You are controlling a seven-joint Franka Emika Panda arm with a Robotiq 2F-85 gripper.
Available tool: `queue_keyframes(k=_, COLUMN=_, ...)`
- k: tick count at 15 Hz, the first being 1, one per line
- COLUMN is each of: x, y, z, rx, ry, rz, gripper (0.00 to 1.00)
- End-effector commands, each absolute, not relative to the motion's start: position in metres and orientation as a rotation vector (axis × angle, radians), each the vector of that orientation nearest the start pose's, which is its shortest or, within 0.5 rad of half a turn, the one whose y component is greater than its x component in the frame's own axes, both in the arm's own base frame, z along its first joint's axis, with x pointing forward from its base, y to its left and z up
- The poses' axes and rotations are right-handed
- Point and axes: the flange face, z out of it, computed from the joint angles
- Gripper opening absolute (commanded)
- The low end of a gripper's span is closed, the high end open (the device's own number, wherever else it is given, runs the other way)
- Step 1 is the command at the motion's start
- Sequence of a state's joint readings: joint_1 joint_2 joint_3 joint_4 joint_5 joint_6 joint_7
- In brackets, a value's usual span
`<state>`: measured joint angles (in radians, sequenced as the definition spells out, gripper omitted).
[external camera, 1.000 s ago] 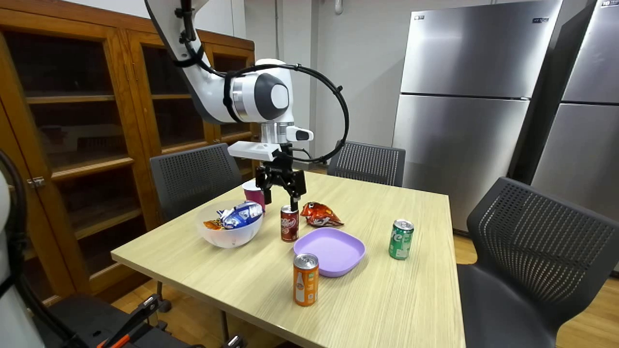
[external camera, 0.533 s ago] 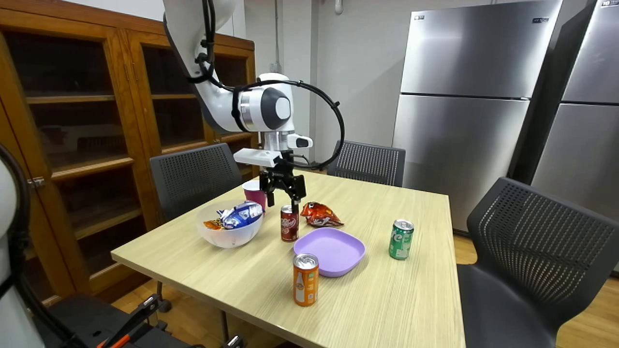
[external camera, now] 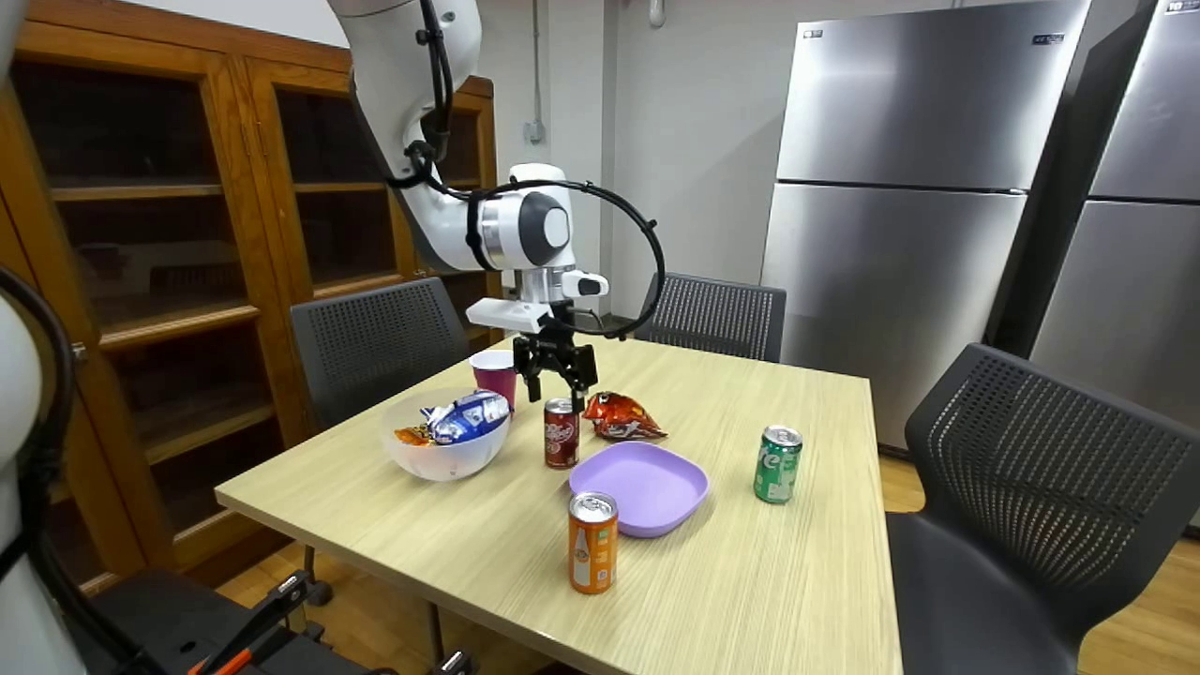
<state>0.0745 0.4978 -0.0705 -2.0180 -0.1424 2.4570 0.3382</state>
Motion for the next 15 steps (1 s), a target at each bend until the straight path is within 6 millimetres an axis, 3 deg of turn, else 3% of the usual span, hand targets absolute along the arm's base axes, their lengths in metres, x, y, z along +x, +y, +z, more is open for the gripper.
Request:
queue_keyframes(k=1, x=0.614, y=0.008, z=0.191, rx=-3.265, ry=0.382, rz=0.075, gripper=1.00)
queue_keyframes(k=6, x=0.620, y=0.009, z=0.183, rx=-3.271, ry=0.378, rz=0.083, gripper=1.00)
queue_keyframes(k=7, x=0.621, y=0.009, z=0.182, rx=-3.272, ry=0.377, rz=0.083, gripper=0.80)
queue_keyframes(k=12, x=0.620, y=0.009, z=0.183, rx=-3.269, ry=0.377, rz=0.068, gripper=0.42)
queue_keyframes(k=15, x=0.616, y=0.008, z=0.196, rx=-3.268, ry=0.369, rz=0.022, gripper=0.39)
